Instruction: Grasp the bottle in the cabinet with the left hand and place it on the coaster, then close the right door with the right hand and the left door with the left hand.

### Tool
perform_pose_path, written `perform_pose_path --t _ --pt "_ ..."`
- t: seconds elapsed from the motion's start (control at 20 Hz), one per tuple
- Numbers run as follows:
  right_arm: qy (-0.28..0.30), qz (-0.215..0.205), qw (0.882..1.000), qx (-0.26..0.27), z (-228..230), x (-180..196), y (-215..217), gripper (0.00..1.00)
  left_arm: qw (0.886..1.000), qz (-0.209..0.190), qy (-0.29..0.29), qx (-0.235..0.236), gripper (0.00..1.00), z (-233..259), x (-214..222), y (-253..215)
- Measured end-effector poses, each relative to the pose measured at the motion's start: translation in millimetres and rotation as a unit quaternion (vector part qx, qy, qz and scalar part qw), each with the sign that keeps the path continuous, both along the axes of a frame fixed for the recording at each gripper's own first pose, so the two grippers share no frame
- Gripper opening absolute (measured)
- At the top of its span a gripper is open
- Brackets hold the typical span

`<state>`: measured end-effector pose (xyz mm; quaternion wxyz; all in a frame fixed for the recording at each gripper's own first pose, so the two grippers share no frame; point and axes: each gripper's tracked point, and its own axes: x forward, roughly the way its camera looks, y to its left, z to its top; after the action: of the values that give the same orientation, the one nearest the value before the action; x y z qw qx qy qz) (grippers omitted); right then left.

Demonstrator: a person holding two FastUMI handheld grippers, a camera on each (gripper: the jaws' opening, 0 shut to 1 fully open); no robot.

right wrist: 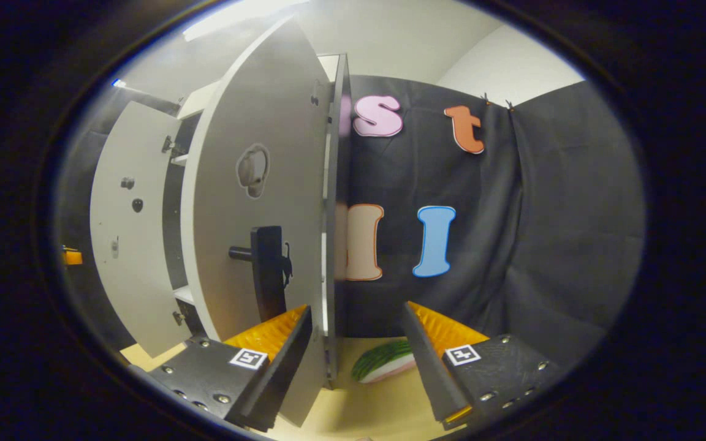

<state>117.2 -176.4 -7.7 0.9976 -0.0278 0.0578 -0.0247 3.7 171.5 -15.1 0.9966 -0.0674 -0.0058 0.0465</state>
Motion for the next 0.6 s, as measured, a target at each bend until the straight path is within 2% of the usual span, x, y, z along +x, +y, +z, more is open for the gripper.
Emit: perform_pose_path --t 0.05,0.25,0.3,0.35,0.4,0.5,0.55,0.6 --pt "0.0 0.009 1.0 0.001 -0.5 1.4 10.7 0.9 1.0 0.001 0.0 -0.004 0.87 2.0 2.4 4.2" --pt "-0.005 0.022 1.0 0.0 -1.4 7.6 43.2 0.87 1.0 0.001 0.003 -0.004 0.89 4.8 15.1 13.0" --pt "-0.007 0.02 1.0 0.003 -2.5 9.5 48.0 0.9 1.0 0.003 0.007 0.0 0.89 2.9 18.6 16.6" --pt "-0.008 0.015 1.0 0.008 -5.1 11.3 49.9 0.87 1.0 0.005 0.013 0.004 0.89 2.1 22.2 19.7" --pt "-0.008 0.006 1.0 0.013 -6.1 14.4 50.0 0.9 1.0 0.007 0.015 0.006 0.89 2.4 27.7 22.0" --pt "-0.01 -0.012 1.0 0.01 -4.9 20.2 49.7 0.87 1.0 0.012 0.009 0.004 0.89 5.2 40.9 29.0" --pt "-0.013 -0.018 1.0 0.009 -3.9 22.8 49.1 0.9 1.0 0.015 0.008 -0.001 0.87 4.9 45.4 30.6" --pt "-0.02 -0.023 0.999 0.011 -0.5 25.7 49.1 0.87 1.0 0.015 0.007 -0.004 0.89 4.7 49.0 31.0"
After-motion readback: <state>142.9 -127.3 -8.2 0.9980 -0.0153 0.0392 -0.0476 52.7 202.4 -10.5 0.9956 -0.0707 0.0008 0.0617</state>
